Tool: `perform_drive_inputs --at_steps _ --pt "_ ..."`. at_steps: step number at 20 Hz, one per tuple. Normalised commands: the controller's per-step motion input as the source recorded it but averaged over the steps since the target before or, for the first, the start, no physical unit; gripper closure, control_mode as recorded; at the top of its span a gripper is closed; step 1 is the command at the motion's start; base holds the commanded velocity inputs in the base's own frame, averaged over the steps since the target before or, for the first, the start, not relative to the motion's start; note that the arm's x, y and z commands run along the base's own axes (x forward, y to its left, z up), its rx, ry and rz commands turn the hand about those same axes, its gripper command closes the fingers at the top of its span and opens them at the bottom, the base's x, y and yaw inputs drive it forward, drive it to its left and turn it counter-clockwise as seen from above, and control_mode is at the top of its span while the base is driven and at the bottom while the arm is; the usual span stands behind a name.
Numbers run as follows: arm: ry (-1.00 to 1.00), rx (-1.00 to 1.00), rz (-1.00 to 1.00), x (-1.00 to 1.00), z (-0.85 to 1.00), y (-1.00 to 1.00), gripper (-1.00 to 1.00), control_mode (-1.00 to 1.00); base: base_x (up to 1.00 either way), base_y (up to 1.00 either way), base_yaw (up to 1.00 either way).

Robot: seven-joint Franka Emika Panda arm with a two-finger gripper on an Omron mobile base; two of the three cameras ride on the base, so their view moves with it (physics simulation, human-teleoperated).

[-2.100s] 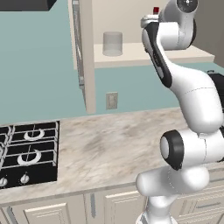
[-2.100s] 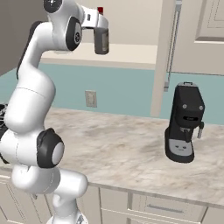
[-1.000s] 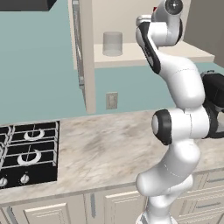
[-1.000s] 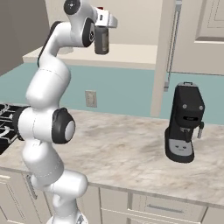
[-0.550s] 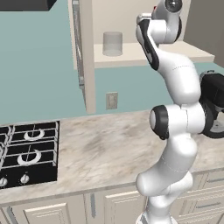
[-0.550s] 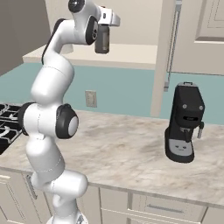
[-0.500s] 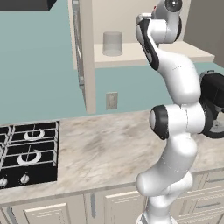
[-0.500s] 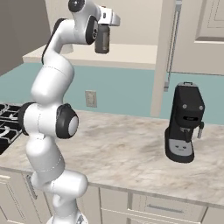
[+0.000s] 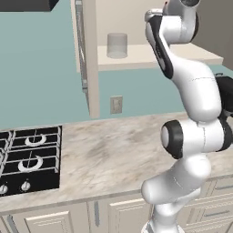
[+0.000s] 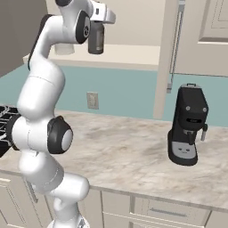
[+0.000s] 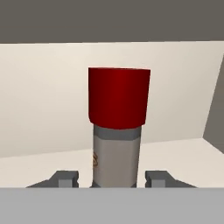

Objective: There is a bowl on the dining counter. Grab a lemon wedge from the fridge and place it in the bowl. Then get the liquor bottle and glass cup from the cabinet and place them next to the bowl.

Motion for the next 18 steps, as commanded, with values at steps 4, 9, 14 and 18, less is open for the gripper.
perform_drive_inputs --at_steps 4,9,14,18 --pt "-0.21 0.0 0.0 -1.0 0.0 0.04 1.0 -1.0 0.0 0.0 0.0" --pt "-0.03 0.0 0.0 -1.0 0.0 0.03 1.0 -1.0 0.0 0.0 0.0" --pt "0.1 0.0 0.0 -1.0 -0.04 0.04 1.0 -1.0 0.0 0.0 0.0" --pt "0.19 0.0 0.0 -1.0 -0.23 0.08 1.0 -1.0 0.0 0.0 0.0"
